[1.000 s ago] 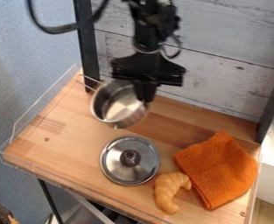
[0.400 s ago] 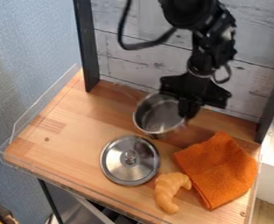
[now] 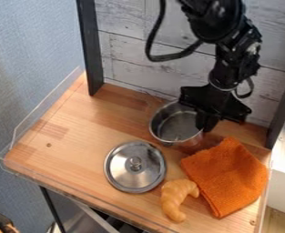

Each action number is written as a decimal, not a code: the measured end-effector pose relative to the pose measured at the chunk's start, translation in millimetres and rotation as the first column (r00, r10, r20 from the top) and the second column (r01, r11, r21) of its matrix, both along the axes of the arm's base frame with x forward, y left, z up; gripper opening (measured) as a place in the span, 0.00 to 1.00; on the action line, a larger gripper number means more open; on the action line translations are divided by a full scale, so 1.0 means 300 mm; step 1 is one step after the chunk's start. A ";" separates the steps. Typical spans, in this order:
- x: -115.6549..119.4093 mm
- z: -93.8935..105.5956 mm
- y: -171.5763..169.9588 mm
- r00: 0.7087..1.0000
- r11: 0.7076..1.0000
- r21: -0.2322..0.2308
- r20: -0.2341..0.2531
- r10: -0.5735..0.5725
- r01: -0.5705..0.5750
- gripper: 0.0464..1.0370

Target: Move the silver pot to the right side

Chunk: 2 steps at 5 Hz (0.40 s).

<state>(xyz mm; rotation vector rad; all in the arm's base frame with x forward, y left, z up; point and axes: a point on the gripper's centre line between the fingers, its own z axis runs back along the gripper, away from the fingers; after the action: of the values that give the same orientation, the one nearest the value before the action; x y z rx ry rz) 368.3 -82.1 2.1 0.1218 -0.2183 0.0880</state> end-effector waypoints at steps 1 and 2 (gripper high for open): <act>-0.002 -0.011 -0.010 1.000 1.000 -0.006 -0.015 -0.020 0.020 0.05; -0.003 -0.039 -0.008 0.999 1.000 0.008 -0.049 -0.024 0.024 0.20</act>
<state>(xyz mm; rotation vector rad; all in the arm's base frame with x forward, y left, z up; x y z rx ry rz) 367.3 -84.5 -9.5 0.1298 -0.1711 0.0599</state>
